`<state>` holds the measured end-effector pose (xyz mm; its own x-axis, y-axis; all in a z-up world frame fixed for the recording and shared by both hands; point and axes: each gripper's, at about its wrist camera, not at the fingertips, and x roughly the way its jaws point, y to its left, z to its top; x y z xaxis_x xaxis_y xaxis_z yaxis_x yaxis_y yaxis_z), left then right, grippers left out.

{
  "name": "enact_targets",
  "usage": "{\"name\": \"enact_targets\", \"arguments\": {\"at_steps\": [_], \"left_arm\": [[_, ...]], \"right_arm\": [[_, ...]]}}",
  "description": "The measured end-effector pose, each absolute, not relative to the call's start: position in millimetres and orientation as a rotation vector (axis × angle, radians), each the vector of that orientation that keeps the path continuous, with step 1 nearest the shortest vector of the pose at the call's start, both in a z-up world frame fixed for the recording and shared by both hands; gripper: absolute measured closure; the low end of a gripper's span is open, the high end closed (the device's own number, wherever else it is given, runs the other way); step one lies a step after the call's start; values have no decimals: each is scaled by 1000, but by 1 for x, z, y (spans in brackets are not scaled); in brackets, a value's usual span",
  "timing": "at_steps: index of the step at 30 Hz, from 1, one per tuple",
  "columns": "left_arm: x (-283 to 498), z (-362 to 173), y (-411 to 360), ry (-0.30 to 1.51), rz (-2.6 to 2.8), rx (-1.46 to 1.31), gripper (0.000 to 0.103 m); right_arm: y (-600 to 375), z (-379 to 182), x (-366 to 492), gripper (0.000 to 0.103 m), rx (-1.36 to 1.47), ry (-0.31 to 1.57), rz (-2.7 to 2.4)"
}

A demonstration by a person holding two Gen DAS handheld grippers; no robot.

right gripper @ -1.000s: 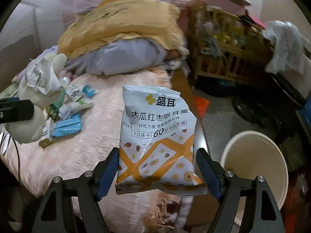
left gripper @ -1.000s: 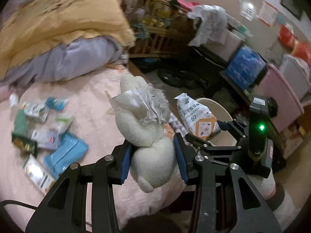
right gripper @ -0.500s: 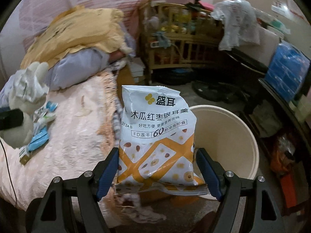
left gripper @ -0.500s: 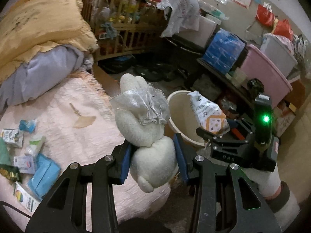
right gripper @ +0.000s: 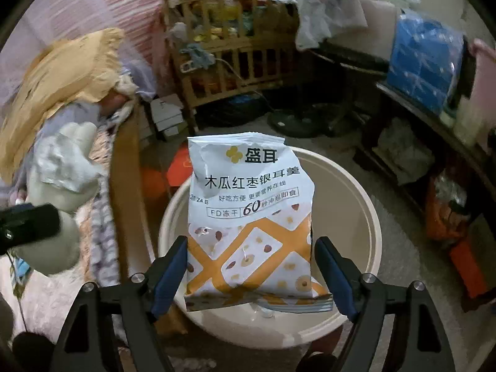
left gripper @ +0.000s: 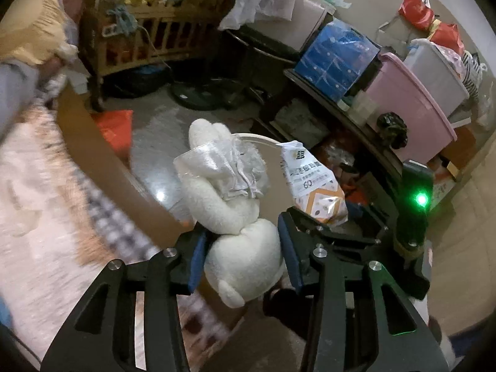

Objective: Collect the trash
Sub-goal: 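Carry the snack bag and plush toy toward the white bucket, then open both tools over the white bucket to drop the bag and toy, then move both empty tools back over the trash on the bed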

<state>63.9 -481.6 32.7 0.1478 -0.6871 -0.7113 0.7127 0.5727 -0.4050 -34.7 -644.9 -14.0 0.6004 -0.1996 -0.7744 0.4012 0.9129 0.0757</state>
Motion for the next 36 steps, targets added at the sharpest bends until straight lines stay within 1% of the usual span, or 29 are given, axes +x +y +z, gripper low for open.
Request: {"name": "enact_targets", "arguments": {"at_steps": [1, 2, 3, 4, 6, 9, 12, 17, 24, 31, 36], "left_arm": [[65, 29, -487, 1005, -1018, 19, 58], [67, 25, -493, 1007, -1031, 5, 53], [70, 21, -498, 1016, -1039, -11, 43], [74, 16, -500, 1037, -1034, -33, 41], [76, 14, -498, 1051, -1018, -42, 41], [76, 15, -485, 1047, -966, -11, 41], [72, 23, -452, 1005, -874, 33, 41], [63, 32, -389, 915, -725, 102, 41], [57, 31, -297, 869, -519, 67, 41], [46, 23, -227, 855, -374, 33, 41], [37, 16, -181, 854, -294, 22, 41]], "right_arm": [[-652, -17, -33, 21, 264, 858, -354], [-657, -19, -32, 19, 271, 859, -356], [-660, -20, -32, 19, 274, 860, -359], [-663, -20, -33, 19, 271, 854, -371], [-667, -20, -36, 15, 269, 839, -395], [-667, -21, -43, 14, 300, 830, -379], [-652, -22, -46, 15, 299, 835, -338], [-603, -16, -45, 15, 253, 799, -276], [-525, -3, -24, 15, 248, 781, -112], [-443, 7, 3, 15, 174, 790, 18], [-393, 2, 21, 15, 110, 830, 108]]}}
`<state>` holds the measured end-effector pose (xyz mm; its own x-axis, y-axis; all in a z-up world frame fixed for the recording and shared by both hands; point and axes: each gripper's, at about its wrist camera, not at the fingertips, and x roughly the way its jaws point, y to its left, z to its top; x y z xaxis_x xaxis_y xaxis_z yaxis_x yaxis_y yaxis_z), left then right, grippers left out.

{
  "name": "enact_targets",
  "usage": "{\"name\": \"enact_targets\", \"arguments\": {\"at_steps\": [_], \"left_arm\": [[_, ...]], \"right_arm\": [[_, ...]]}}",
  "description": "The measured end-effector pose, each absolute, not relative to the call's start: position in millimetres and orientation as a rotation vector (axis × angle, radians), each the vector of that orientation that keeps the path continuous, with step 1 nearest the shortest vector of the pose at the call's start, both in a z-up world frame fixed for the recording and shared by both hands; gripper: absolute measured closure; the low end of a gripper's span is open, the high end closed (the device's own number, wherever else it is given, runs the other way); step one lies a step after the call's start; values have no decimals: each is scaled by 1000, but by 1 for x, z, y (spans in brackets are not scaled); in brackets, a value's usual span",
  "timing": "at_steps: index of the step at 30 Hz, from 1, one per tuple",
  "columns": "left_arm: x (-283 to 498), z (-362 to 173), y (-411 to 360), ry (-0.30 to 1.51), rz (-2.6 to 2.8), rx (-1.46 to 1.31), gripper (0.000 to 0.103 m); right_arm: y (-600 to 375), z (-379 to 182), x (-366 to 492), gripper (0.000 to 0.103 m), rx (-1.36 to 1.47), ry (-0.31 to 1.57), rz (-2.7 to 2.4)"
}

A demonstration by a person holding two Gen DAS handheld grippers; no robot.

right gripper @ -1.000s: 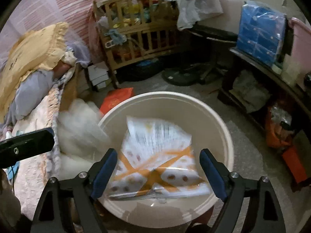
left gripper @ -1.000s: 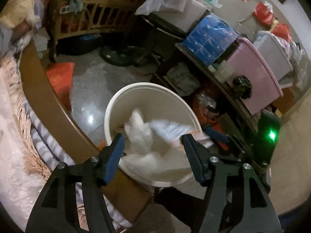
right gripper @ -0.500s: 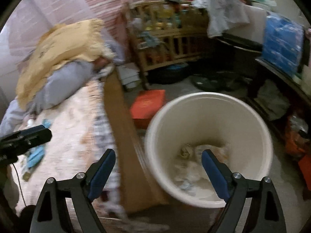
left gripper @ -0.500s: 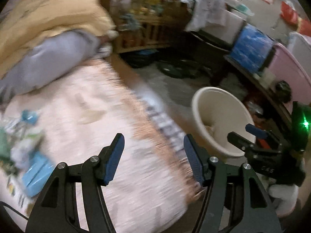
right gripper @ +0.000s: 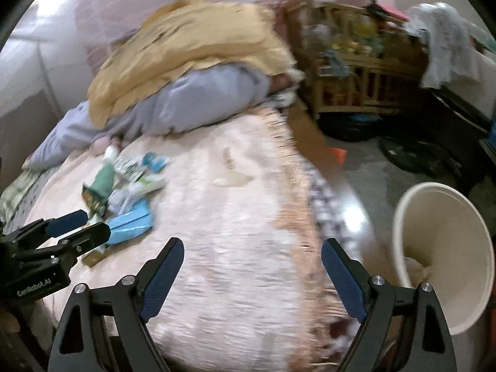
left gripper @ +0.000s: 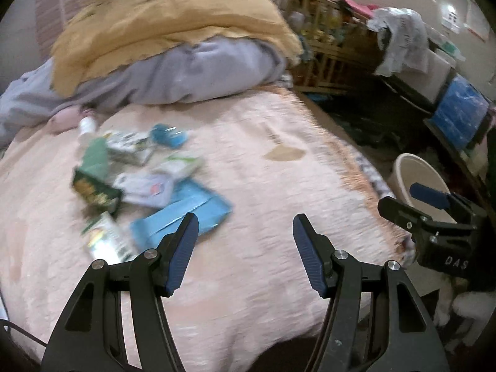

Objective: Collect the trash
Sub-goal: 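Move both empty tools back over the trash on the bed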

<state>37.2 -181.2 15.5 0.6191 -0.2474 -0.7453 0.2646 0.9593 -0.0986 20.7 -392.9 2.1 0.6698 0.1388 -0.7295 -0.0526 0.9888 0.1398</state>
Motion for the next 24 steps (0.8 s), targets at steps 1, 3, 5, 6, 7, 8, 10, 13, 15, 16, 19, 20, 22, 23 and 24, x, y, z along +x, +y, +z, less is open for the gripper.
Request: {"name": "enact_targets", "arguments": {"at_steps": [1, 3, 5, 6, 7, 8, 10, 13, 15, 16, 19, 20, 22, 23, 24], "left_arm": [[36, 14, -170, 855, -272, 12, 41], [35, 8, -145, 867, -228, -14, 41], [35, 3, -125, 883, -191, -37, 41], [36, -2, -111, 893, -162, -50, 41], [37, -5, -102, 898, -141, -57, 41], [39, -10, -89, 905, -110, -67, 41], [46, -20, -70, 924, -60, -84, 41], [55, -33, -47, 951, -14, -144, 41], [60, -40, -33, 961, 21, -179, 41], [64, -44, -27, 968, 35, -191, 41], [74, -49, -19, 976, 48, -207, 41], [78, -50, -17, 978, 56, -208, 41], [84, -53, -13, 992, 67, -226, 41], [87, -54, -12, 997, 64, -236, 41], [89, -56, -11, 1005, 59, -252, 41]], "right_arm": [[-386, 0, 24, 15, 105, 839, 125], [-370, -4, 31, 15, 93, 856, 175], [-352, -11, 41, 15, 73, 875, 230], [-342, -15, 47, 15, 57, 889, 259], [-334, -19, 51, 15, 47, 902, 279], [-326, -23, 55, 15, 39, 913, 297], [-310, -30, 65, 15, 25, 930, 326], [-287, -41, 81, 15, 7, 966, 362], [-276, -45, 88, 15, -4, 989, 401], [-270, -47, 92, 15, -16, 995, 414], [-260, -51, 102, 15, -44, 997, 405], [-259, -52, 108, 15, -37, 999, 403], [-259, -51, 118, 15, -15, 999, 399], [-259, -50, 123, 15, -6, 994, 396], [-257, -49, 129, 15, -1, 991, 397]]}}
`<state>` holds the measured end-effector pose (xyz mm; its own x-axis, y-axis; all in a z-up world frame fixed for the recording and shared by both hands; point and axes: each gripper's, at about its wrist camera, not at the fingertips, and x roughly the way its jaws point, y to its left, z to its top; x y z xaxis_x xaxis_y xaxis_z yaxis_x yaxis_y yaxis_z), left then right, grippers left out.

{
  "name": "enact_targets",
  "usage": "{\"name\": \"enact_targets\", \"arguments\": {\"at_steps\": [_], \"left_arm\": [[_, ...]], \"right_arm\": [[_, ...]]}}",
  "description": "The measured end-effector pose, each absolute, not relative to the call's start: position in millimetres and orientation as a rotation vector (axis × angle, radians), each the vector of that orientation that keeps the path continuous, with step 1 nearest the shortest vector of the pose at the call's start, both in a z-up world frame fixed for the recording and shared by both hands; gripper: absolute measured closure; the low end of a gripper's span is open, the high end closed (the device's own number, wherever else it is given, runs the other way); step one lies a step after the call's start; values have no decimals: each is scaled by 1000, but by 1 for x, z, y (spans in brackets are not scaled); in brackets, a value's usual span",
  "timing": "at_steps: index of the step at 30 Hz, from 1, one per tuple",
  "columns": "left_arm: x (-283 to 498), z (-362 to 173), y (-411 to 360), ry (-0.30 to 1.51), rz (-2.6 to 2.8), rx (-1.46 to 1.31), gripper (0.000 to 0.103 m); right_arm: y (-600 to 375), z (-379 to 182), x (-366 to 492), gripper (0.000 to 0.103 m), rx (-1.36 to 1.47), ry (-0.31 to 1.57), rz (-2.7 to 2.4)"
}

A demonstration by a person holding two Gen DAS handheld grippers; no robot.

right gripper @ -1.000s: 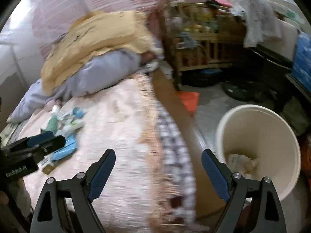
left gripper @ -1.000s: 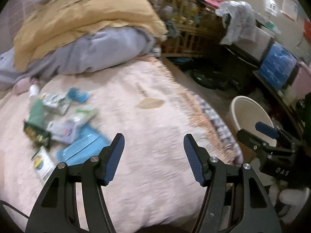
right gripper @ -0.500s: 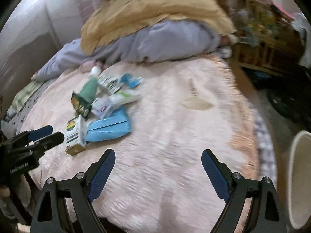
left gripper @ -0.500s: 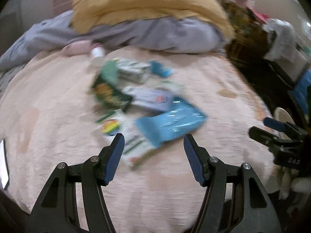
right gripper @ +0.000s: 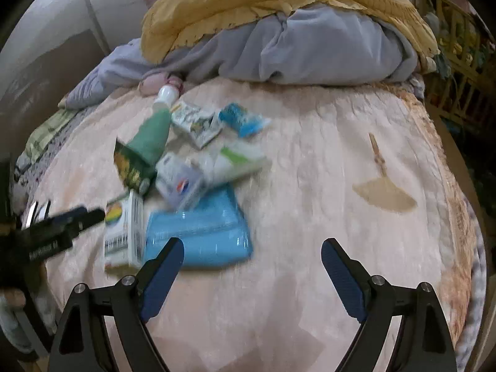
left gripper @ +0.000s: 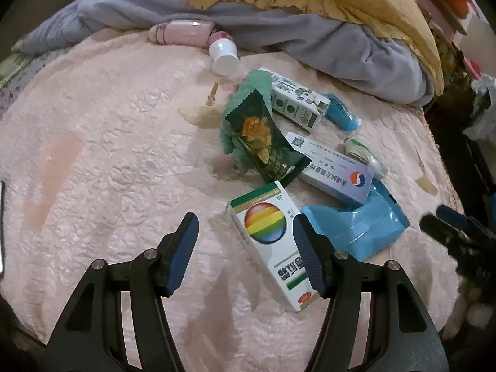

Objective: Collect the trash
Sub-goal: 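Move both empty tools back over the trash on the bed, then grasp the white-green wrapper with the right tool while the left tool grasps the rainbow medicine box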

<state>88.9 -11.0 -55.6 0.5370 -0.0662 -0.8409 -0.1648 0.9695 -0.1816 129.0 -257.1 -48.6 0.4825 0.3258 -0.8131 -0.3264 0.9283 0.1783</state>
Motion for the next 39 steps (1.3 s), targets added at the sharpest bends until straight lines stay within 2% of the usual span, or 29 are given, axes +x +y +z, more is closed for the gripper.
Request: {"name": "enact_targets", "arguments": {"at_steps": [6, 12, 16, 18, 19, 20, 26, 35, 36, 37, 38, 39], "left_arm": [[93, -64, -11, 1037, 28, -318, 41], [100, -70, -17, 1047, 26, -331, 41], [105, -77, -24, 1061, 23, -317, 41], [105, -78, -26, 1058, 18, -307, 41], [106, -77, -27, 1058, 17, -300, 41], [105, -77, -27, 1058, 15, -297, 41], [106, -76, -21, 1072, 3, -301, 41], [105, -79, -24, 1071, -9, -328, 41], [105, -80, -25, 1075, -18, -335, 43], [104, -80, -25, 1074, -27, -341, 44], [103, -79, -24, 1069, -32, -344, 51], [101, -77, -23, 1062, -40, -346, 60]], "right_arm": [[-236, -50, 175, 15, 21, 982, 424], [-223, -67, 225, 15, 196, 1078, 421], [-202, -82, 245, 15, 183, 1168, 380], [-191, -88, 247, 18, 136, 1190, 395], [-187, -88, 245, 26, 85, 1181, 388], [-187, -87, 243, 27, 36, 1164, 374], [-221, -82, 232, 27, -105, 1134, 282], [-257, -88, 213, 27, 11, 1124, 268], [-258, -91, 211, 29, 12, 1122, 266], [-257, -93, 208, 38, 3, 1109, 263], [-256, -93, 205, 49, -13, 1095, 262], [-256, -91, 201, 54, -22, 1079, 268]]}}
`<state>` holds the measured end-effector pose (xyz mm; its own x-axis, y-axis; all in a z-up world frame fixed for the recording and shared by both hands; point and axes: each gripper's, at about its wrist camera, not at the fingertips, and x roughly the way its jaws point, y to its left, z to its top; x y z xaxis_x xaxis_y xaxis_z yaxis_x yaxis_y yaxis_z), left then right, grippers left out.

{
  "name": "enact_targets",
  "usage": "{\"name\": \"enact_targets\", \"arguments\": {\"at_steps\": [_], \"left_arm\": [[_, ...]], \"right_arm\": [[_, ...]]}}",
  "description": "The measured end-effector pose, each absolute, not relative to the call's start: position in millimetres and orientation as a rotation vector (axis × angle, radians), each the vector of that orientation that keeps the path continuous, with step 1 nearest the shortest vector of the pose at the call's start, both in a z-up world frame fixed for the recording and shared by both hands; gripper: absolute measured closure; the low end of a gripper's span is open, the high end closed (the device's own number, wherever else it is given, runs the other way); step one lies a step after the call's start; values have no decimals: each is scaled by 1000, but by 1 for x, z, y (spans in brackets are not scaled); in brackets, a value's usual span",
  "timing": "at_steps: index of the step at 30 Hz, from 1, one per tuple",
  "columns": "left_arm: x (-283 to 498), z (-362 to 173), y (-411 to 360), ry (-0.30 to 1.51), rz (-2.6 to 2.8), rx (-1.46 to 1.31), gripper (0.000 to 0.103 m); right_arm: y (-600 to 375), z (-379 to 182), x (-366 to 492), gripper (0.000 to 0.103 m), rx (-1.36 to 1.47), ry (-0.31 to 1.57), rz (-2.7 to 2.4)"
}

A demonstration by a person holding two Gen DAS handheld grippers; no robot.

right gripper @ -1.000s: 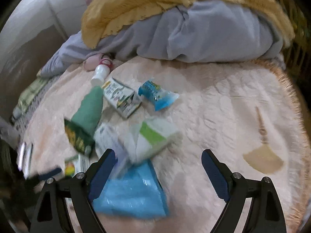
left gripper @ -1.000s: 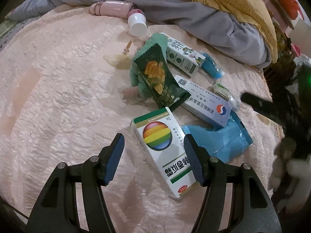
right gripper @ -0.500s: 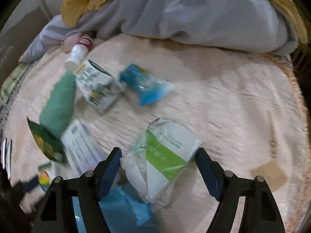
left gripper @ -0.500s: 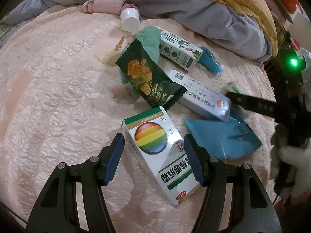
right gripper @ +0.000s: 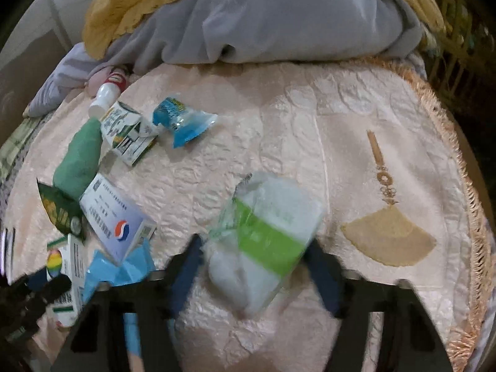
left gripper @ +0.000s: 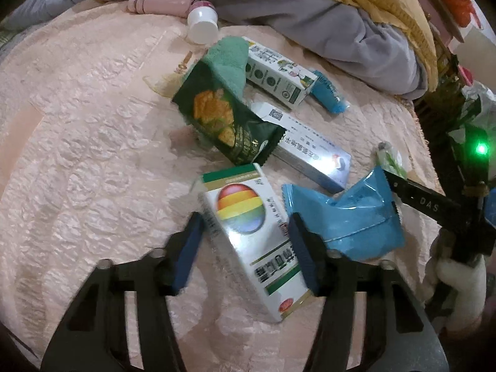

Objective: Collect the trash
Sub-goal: 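Grasp the white-green wrapper with the right tool while the left tool grasps the rainbow medicine box, then carry the wrapper and medicine box over the white bucket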

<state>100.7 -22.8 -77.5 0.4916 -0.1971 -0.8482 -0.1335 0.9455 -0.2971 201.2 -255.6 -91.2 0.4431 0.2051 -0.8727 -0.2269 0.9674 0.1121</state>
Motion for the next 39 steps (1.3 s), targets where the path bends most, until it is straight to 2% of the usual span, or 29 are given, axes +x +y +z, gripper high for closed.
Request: {"name": "enact_targets", "arguments": {"at_steps": [1, 3, 5, 8, 10, 11, 12, 13, 14, 19, 25, 28, 32, 39], "left_arm": [[98, -75, -21, 1058, -48, -351, 66], [94, -69, -16, 1049, -52, -358, 87], [89, -62, -12, 1045, -61, -365, 93], [87, -61, -17, 1072, -78, -328, 93], [84, -62, -17, 1060, -54, -345, 91], [84, -63, -17, 1062, -49, -362, 80], [85, -66, -17, 1073, -54, -386, 57], [86, -69, -17, 1081, -64, -427, 47], [86, -71, -16, 1071, -69, -467, 42], [98, -73, -30, 1053, -36, -444, 42], [104, -83, -55, 1088, -27, -283, 42], [97, -79, -45, 1100, -44, -319, 44], [81, -57, -39, 1091, -90, -348, 46], [62, -8, -97, 1015, -229, -218, 46]], "right_arm": [[-258, -87, 197, 60, -7, 1064, 284], [-267, -77, 187, 61, 47, 1035, 326], [-274, -66, 176, 61, 44, 997, 331], [-283, -51, 160, 61, 44, 966, 353], [-287, -47, 151, 61, 53, 962, 373], [-288, -45, 147, 61, 53, 961, 380], [-289, -45, 144, 61, 48, 960, 379], [-290, -44, 140, 61, 44, 956, 380], [-290, -44, 138, 61, 42, 956, 381], [-298, -47, 122, 61, 57, 970, 392], [-310, -49, 110, 61, 67, 975, 390], [-315, -48, 104, 61, 64, 974, 386], [-322, -42, 92, 61, 63, 949, 390], [-343, -33, 71, 61, 79, 926, 358]]}}
